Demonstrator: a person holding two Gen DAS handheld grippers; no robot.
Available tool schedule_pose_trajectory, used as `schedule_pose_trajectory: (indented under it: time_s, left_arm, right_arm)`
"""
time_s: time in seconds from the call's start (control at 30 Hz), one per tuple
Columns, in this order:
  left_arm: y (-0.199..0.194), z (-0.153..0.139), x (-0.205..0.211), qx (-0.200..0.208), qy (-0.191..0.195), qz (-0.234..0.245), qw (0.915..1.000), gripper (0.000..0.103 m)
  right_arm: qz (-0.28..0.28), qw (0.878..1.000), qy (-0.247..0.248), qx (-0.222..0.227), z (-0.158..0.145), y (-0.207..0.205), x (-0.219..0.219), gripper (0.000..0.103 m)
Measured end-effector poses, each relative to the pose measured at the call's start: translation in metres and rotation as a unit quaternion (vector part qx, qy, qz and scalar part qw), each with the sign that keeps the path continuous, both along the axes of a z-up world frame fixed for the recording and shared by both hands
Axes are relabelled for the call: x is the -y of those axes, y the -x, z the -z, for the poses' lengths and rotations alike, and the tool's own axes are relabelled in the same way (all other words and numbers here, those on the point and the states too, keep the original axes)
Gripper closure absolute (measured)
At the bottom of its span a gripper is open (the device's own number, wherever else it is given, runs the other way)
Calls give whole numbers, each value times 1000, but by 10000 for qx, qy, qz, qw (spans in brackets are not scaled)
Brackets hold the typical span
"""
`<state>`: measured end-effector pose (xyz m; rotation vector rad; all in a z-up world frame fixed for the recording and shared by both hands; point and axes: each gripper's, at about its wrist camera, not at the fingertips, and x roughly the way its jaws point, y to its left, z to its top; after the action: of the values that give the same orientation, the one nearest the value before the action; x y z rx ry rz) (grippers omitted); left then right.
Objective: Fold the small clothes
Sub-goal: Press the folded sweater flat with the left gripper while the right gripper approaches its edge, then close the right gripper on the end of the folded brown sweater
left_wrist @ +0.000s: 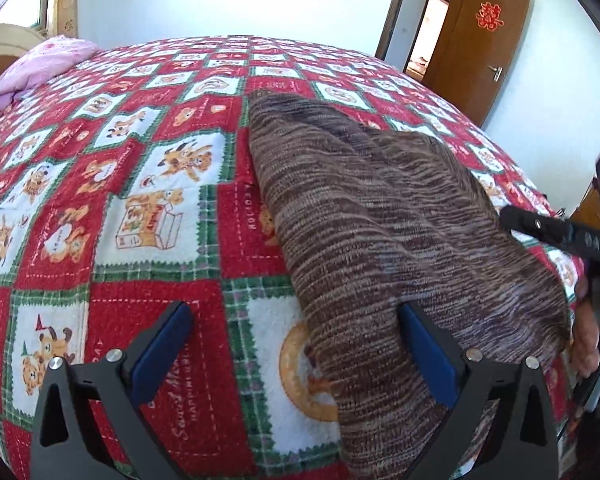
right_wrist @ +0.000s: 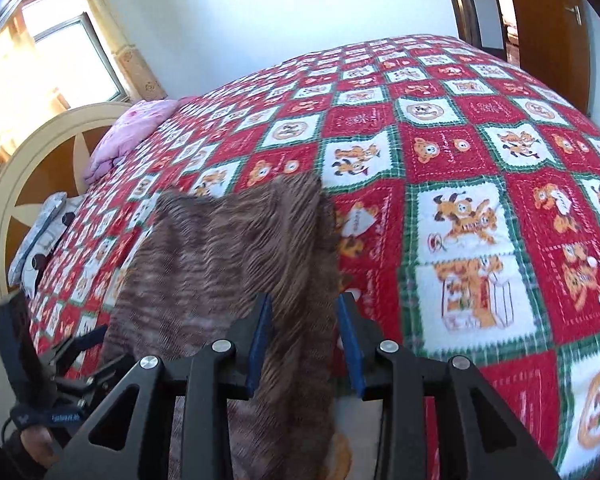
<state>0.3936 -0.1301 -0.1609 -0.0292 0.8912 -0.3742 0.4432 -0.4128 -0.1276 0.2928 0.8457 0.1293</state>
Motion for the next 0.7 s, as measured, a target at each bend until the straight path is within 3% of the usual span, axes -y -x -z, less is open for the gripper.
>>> schedule_pose_trajectory:
  time_s: [0.13, 0.5, 0.57, 0.63, 0.7]
  left_arm:
    - [2, 0, -2, 24, 17, -9, 10000, 0]
    - [1, 1, 1, 33, 6, 5, 10000, 0]
    - [0, 2, 1, 34, 12, 7, 10000, 0]
    - [0, 2, 0, 28, 35, 7, 10000, 0]
    - [0, 2, -1, 35, 58, 9, 10000, 0]
  right_arm:
    - [-105, 9993, -217, -277, 13, -21, 5, 64]
    - [-65, 9972, -702, -270, 24, -41, 19, 62]
    - [-26, 9980, -604, -186, 21, -38, 18, 62]
    - [86, 9999, -52, 63, 9, -29, 9, 62]
    - [-48, 9995, 97, 287, -3, -21, -1, 62]
